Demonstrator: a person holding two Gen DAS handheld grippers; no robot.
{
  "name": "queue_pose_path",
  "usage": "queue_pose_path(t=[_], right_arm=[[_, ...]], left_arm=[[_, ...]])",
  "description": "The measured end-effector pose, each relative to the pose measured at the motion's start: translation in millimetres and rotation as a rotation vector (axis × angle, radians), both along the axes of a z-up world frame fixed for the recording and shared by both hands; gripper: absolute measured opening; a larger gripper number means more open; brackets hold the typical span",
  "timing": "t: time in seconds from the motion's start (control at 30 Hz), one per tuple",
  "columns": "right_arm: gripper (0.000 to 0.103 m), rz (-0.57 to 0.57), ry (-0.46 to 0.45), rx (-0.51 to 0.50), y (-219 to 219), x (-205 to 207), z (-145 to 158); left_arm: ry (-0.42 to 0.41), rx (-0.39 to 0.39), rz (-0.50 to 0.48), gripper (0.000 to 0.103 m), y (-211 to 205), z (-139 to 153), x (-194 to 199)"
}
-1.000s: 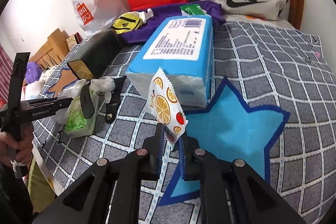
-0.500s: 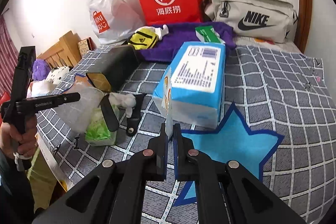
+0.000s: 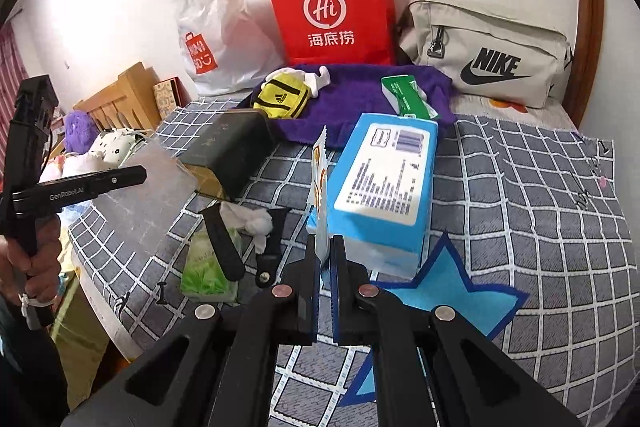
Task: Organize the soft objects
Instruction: 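Carry mesh bag and fruit-print packet onto the purple towel and release both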
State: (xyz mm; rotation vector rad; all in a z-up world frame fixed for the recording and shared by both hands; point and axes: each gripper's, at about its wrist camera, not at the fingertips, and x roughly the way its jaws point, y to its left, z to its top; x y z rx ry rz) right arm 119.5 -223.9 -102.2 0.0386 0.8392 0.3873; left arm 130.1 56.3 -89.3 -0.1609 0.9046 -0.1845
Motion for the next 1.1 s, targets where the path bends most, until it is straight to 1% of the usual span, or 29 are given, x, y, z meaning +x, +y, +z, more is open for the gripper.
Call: queue_pose_path(t=[0.1, 0.23, 0.43, 0.6, 0.77, 0.87, 1.1], right_arm=[[0.004, 0.000, -0.001, 0.000, -0.4, 7.1, 5.4], [0.004, 0.006, 0.000, 0.024, -2.8, 19.4, 13.7], [0.004, 0.007, -0.020, 0.001, -0.6, 39.4, 27.3], [0.004, -0.002, -0.010, -0.010, 2.6, 66.5, 34.2], [0.004, -0.011, 0.014, 0.000, 5.3, 101.5, 33.3], [0.004, -0.005, 0.021, -0.011, 8.9, 121.6, 30.5], [0.005, 0.007, 0.005, -0.017, 15.4, 164.3, 29.6]], left_arm=[[-0.005, -0.010, 0.006, 0.003, 1.4, 8.0, 5.0], [-0.015, -0.008, 0.012, 0.003, 1.6, 17.8, 12.4], [-0.036, -0.015, 0.013, 0.003, 1.1, 34.5, 28.8], [-0.052, -0.024, -0.002, 0.003, -3.3, 46.8, 50.2], [-0.051, -0.029, -0.005, 0.003, -7.2, 50.3, 75.2], [-0.054, -0.030, -0.007, 0.003, -8.9, 52.1, 90.7], [-0.040, -0.040, 0.000, 0.003, -10.0, 46.7, 127.4]])
